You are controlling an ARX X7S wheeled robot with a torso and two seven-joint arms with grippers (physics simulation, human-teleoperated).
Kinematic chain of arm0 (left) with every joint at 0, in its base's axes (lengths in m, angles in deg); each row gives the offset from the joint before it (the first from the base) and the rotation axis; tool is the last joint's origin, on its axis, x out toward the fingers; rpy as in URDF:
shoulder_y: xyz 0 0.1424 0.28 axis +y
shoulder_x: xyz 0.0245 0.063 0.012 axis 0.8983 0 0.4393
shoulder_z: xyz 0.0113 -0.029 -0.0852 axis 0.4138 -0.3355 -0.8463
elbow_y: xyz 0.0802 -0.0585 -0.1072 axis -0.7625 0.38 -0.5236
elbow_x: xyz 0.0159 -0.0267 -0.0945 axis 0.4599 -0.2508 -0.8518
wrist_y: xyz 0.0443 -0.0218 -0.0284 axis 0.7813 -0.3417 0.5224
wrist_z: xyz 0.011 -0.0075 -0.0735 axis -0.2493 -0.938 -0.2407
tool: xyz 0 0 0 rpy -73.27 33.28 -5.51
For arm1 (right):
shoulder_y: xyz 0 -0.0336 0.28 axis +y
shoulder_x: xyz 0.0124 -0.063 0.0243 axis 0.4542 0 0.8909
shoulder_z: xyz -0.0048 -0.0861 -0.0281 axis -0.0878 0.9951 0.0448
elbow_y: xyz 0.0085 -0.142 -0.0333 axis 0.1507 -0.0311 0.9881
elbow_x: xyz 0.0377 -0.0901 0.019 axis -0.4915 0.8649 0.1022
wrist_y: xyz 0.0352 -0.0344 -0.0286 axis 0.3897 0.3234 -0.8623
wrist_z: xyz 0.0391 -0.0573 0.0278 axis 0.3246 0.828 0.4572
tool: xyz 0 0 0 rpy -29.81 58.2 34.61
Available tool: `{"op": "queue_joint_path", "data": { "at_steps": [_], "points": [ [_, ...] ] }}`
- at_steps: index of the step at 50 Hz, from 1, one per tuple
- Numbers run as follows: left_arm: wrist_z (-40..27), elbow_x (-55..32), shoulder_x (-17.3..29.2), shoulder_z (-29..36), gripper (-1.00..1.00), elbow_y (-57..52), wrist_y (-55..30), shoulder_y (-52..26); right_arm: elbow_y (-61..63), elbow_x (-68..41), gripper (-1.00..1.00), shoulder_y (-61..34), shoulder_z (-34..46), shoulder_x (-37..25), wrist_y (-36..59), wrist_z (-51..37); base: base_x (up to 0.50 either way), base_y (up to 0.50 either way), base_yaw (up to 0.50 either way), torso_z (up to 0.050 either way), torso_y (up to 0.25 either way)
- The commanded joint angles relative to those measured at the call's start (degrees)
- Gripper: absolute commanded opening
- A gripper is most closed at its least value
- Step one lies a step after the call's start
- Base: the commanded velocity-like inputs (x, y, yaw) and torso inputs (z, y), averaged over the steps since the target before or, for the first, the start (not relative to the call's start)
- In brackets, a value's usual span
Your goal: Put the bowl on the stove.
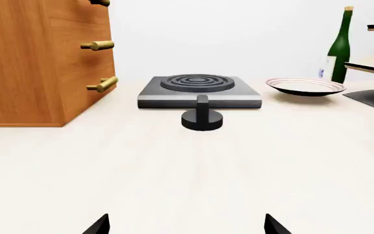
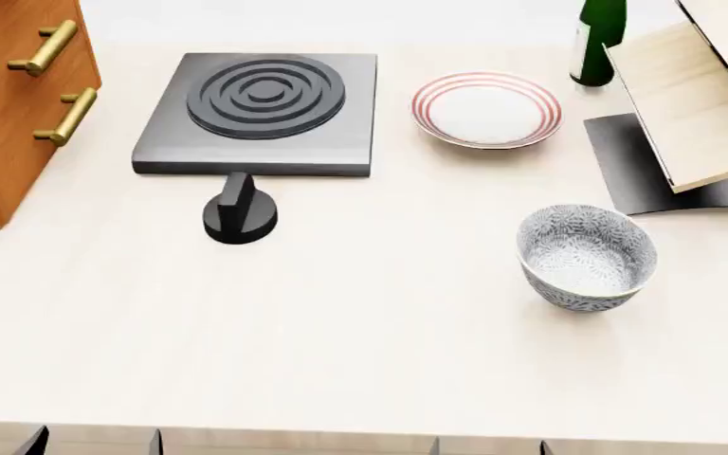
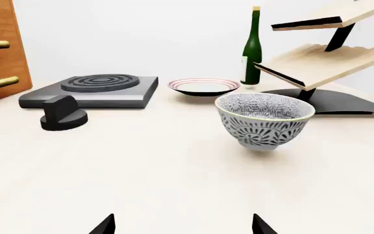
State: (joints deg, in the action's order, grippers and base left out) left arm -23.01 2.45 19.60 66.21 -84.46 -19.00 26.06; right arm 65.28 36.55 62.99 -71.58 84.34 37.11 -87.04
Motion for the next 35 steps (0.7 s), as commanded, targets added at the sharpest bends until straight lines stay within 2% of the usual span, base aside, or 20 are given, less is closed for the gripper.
{"op": "queue_joint_path", "data": {
  "at_steps": [1, 16, 17, 18, 35],
  "points": [
    [-1.0, -1.0, 0.9, 1.0, 1.0, 0.0, 0.1, 0.0, -0.1, -0.5, 1.0, -0.3, 1.5, -1.0, 1.5, -0.8, 0.0, 0.0, 0.0, 0.0, 0.0],
    [-3.0, -3.0, 3.2, 3.9, 1.0, -0.2, 1.3, 0.2, 0.0, -3.5, 1.0, -0.5, 3.9, -3.1, 2.3, -2.8, 0.0, 0.0, 0.0, 0.0, 0.0],
    [-10.8, -15.0, 9.7, 2.8, 1.0, -7.1, -0.8, 2.2, 10.7, -9.8, 1.0, 1.3, 10.1, -8.4, 20.8, -2.7, 0.0, 0.0, 0.0, 0.0, 0.0],
    [0.0, -0.4, 0.7, 1.0, 1.0, -0.3, 1.2, 0.4, -0.1, -0.9, 1.0, -0.4, 0.9, -0.6, 2.3, 0.1, 0.0, 0.0, 0.0, 0.0, 0.0],
    [-3.2, -2.5, 3.3, 4.0, 1.0, -0.5, 2.0, 0.4, 0.1, -4.9, 1.0, -0.7, 3.6, -3.2, 3.2, -2.3, 0.0, 0.0, 0.0, 0.0, 0.0]
  ]
}}
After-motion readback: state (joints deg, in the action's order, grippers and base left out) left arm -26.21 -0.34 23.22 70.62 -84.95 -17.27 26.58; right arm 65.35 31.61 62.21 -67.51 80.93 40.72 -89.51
